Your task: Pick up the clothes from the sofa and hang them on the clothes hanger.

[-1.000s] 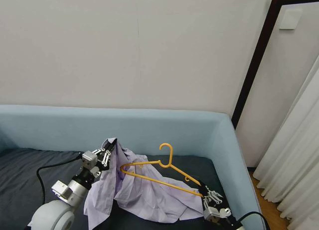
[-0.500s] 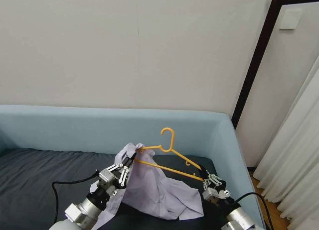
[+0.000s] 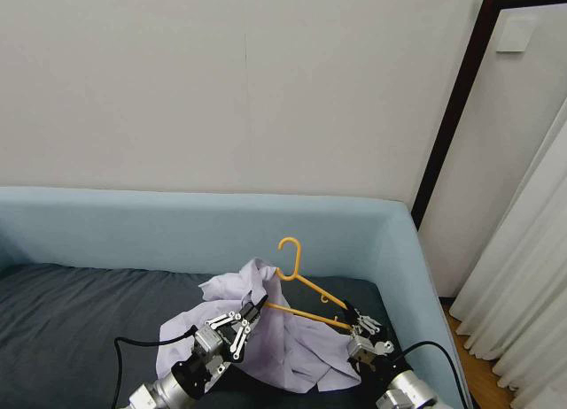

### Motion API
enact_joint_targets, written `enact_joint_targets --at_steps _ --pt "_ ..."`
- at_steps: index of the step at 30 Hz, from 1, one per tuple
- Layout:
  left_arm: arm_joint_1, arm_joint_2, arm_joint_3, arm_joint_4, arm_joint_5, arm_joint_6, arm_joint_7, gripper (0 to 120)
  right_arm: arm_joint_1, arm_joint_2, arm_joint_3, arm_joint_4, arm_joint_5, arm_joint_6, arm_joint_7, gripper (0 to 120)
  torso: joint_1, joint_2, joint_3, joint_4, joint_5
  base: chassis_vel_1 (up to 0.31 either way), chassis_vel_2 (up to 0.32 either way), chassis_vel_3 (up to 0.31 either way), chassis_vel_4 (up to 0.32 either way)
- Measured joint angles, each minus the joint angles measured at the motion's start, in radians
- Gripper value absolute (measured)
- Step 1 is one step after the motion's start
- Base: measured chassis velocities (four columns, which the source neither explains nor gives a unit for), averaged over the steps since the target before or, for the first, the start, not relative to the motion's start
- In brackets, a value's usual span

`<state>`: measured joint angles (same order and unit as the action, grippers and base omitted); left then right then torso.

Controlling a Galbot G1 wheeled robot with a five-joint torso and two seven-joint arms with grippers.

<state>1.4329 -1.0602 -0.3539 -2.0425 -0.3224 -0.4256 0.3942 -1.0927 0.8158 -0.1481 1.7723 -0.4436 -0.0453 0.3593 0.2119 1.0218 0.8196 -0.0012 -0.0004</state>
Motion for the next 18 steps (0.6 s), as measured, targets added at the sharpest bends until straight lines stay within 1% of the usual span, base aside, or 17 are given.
enact_joint_targets --at_steps 2,3,7,9,15,18 --pt "0.001 -0.011 0.005 0.021 0.021 -0.010 0.004 0 0.021 0.021 -0.024 -0.003 0.045 0.010 0.010 5 0.000 0.000 0.000 0.0001 -0.0001 0.000 0.000 0.000 0.000" --pt "0.001 -0.011 0.005 0.021 0.021 -0.010 0.004 0 0.021 0.021 -0.024 -0.003 0.045 0.010 0.010 5 0.000 0.000 0.000 0.0001 -0.0001 0.000 0.000 0.000 0.000" --pt "-0.004 -0.028 0.015 0.057 0.048 -0.023 0.003 0 0.043 0.033 -0.040 0.042 0.165 0.008 0.028 5 0.000 0.000 0.000 0.0002 -0.0003 0.000 0.000 0.000 0.000" --pt "-0.007 -0.033 0.018 0.062 0.053 -0.024 0.000 0 0.046 0.032 -0.038 0.057 0.183 0.002 0.029 5 0.000 0.000 0.000 0.0002 -0.0002 0.000 0.000 0.000 0.000" --pt "-0.034 -0.064 0.031 0.095 0.082 -0.026 -0.042 0 0.052 0.006 0.021 0.118 0.229 0.001 -0.001 5 0.000 0.000 0.000 0.0001 -0.0002 0.000 0.000 0.000 0.000" --pt "-0.055 -0.072 0.025 0.109 0.096 -0.026 -0.074 0 0.037 -0.008 0.073 0.121 0.193 0.037 -0.033 5 0.000 0.000 0.000 0.0000 -0.0002 0.000 0.000 0.000 0.000"
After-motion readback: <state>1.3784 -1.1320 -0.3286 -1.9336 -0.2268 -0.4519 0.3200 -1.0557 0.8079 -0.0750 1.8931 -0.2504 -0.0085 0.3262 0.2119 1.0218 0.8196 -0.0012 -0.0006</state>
